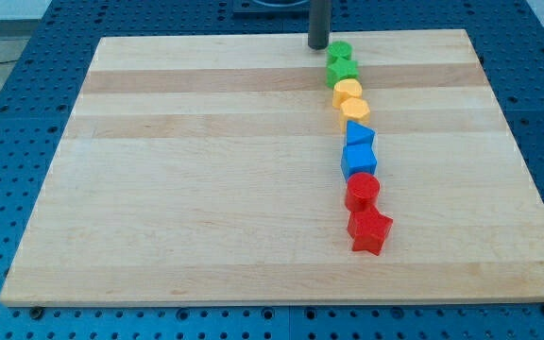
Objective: Move the green circle to the top left of the board
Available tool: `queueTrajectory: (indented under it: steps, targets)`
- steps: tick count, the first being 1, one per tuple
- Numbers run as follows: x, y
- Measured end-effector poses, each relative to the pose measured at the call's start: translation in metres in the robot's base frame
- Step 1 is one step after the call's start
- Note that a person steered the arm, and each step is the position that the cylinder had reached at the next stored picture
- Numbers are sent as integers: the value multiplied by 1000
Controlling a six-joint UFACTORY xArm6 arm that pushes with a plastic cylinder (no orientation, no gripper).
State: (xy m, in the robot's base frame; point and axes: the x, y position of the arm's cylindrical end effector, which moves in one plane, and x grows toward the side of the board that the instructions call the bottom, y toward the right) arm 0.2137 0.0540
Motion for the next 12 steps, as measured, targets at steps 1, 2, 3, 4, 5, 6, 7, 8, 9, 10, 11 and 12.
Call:
queueTrajectory:
  steps: [1,2,3,4,5,6,7,8,9,10,11,12]
  targets:
    - [-9,21]
    - [-9,59]
    - [0,82]
    - [17,85]
    - [38,85]
    - [40,85]
    - [40,84]
    - [42,70]
    - [44,55]
    - [50,43]
    - [50,20]
    - [50,-10]
